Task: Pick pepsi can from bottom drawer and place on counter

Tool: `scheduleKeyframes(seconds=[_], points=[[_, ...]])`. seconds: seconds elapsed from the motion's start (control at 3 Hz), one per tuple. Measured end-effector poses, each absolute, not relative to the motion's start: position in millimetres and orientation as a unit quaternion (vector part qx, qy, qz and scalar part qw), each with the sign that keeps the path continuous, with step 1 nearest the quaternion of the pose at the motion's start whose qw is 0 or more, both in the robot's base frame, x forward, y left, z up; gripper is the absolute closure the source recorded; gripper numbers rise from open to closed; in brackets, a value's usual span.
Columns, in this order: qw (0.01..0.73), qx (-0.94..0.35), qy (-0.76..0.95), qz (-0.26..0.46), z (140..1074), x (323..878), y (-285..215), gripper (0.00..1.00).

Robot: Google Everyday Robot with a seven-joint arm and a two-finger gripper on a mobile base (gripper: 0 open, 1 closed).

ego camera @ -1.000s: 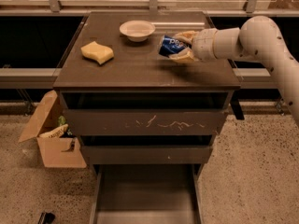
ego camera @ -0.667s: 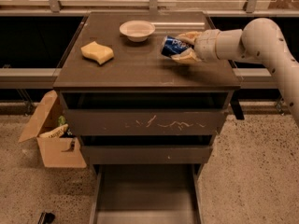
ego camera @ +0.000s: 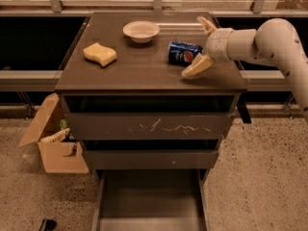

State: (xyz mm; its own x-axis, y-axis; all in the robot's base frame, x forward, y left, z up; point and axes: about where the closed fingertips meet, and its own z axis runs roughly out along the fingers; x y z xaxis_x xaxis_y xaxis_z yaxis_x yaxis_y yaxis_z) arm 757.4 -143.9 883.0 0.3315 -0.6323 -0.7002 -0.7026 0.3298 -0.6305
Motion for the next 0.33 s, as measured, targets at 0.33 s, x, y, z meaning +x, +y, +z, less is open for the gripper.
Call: scheduleKeyframes(seconds=[0.33], points=[[0.592,-0.565,0.574,0.012,895.5,749.7,-160.1,0.00]])
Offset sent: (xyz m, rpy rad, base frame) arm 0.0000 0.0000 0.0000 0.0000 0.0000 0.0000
